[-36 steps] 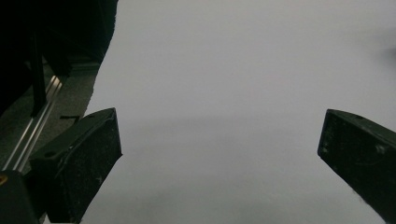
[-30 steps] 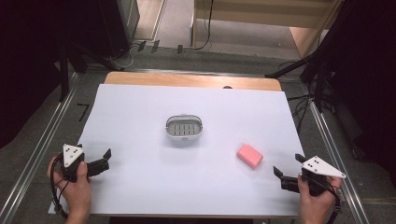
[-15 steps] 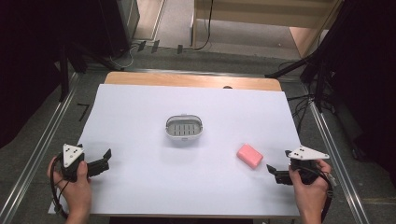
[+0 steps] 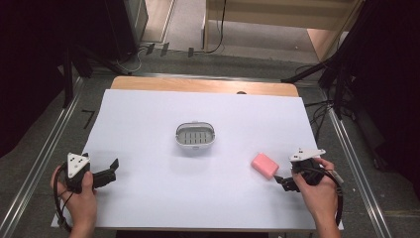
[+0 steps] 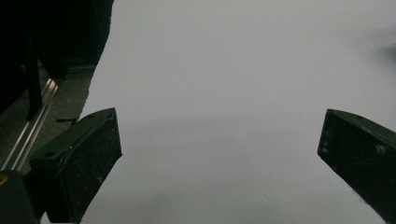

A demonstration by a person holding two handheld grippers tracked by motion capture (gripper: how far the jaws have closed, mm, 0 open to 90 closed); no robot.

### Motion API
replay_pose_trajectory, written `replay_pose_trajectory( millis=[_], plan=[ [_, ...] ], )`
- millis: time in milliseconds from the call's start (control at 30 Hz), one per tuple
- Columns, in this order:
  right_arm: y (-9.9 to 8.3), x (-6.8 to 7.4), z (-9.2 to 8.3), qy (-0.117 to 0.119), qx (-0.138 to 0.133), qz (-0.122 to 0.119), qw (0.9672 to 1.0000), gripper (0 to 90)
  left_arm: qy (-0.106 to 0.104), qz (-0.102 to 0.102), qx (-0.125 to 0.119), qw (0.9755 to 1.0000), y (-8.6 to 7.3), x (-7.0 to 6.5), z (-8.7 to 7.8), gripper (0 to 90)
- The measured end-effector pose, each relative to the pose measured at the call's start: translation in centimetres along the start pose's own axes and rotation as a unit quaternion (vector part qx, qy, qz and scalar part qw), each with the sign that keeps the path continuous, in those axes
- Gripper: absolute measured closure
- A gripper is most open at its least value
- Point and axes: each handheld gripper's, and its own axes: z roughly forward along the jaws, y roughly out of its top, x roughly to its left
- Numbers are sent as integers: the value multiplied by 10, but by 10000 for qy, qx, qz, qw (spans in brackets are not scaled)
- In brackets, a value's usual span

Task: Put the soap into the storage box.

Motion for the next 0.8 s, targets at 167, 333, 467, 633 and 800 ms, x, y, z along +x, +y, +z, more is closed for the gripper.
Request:
replay_pose_trajectory(
  millis=[167,333,467,633,800],
  plan=[
    [9,2,4,33,149,-50,9999,202,0,21,-13,10000,0,0,0,0],
    [16,2,6,152,259,-106,9995,202,-6,32,-1,10000,0,0,0,0],
    [21,4,9,189,417,-164,9988,221,-1,35,-15,10000,0,-1,0,0],
    [26,6,16,285,577,-113,9979,253,7,61,-5,10000,0,-1,0,0],
    [32,7,20,321,673,-79,9972,253,5,64,3,10000,0,-1,0,0]
  ],
)
